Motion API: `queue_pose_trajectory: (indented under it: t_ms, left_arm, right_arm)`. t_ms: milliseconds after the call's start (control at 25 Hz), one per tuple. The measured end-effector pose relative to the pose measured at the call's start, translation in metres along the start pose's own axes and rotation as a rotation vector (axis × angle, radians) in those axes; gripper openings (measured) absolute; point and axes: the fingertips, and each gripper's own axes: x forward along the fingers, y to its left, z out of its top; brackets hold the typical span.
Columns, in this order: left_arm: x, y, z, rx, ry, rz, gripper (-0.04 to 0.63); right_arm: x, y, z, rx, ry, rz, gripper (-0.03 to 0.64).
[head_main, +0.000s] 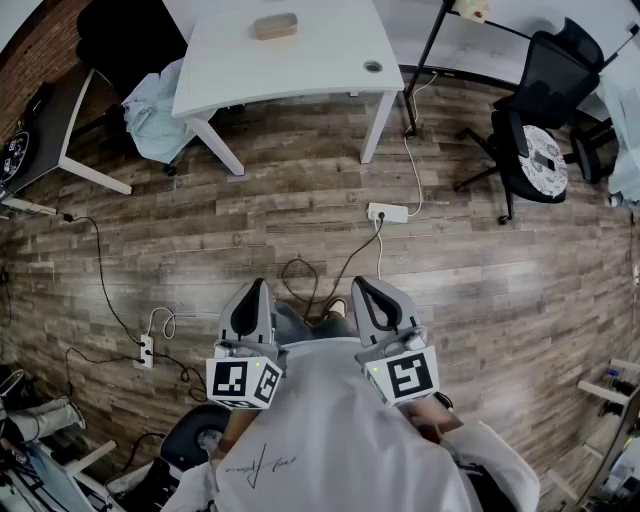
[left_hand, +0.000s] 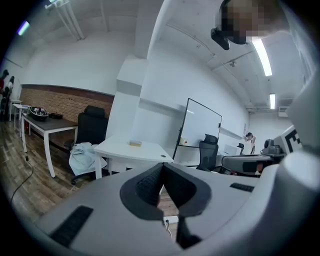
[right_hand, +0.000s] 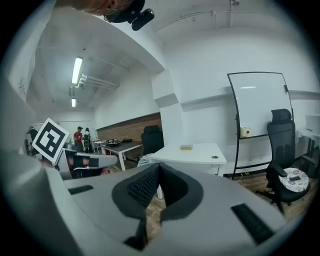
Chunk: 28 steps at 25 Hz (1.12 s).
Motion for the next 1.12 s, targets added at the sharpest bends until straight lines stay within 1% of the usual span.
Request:
queue_pose_trajectory:
  t_ms: [160,360,480,640,760,960,1120]
  left_arm:
    - [-0.001,-0.009,0.002,0.009,0.001,-0.004,0.008]
    - [-0.006,-0.012,0.005,0.024,-0.005,-0.002,0.008]
    - [-0.005,-0.01,0.007,0.03,-0.009,-0.005,0.008]
    - [0.001,-0.006,0.012,0.037,-0.014,-0.013,0.008]
    - [0.008,0.003,0.014,0.036,-0.016,-0.023,0.008]
    - [0.024,0.027,0.019,0.012,-0.008,-0.039,0.008]
    - [0.046,0.047,0.031,0.012,0.001,-0.071,0.008]
  right_arm:
    - [-0.004,-0.004,0.002,0.007,-0.003,0.009,0.009]
    - [-0.008,-0.008,-0.001,0.004,-0.007,-0.002,0.009]
    - [-0.005,-0.009,0.004,0.035,-0.03,-0.001,0.009]
    - [0.004,-0.003,0.009,0.066,-0.039,0.042,0.011]
    - [0.016,0.001,0.01,0.063,-0.029,0.053,0.011]
    - [0.045,0.004,0.01,0.072,0.003,0.023,0.011]
    - [0.075,0.006,0.019,0.062,0.016,0.004,0.011]
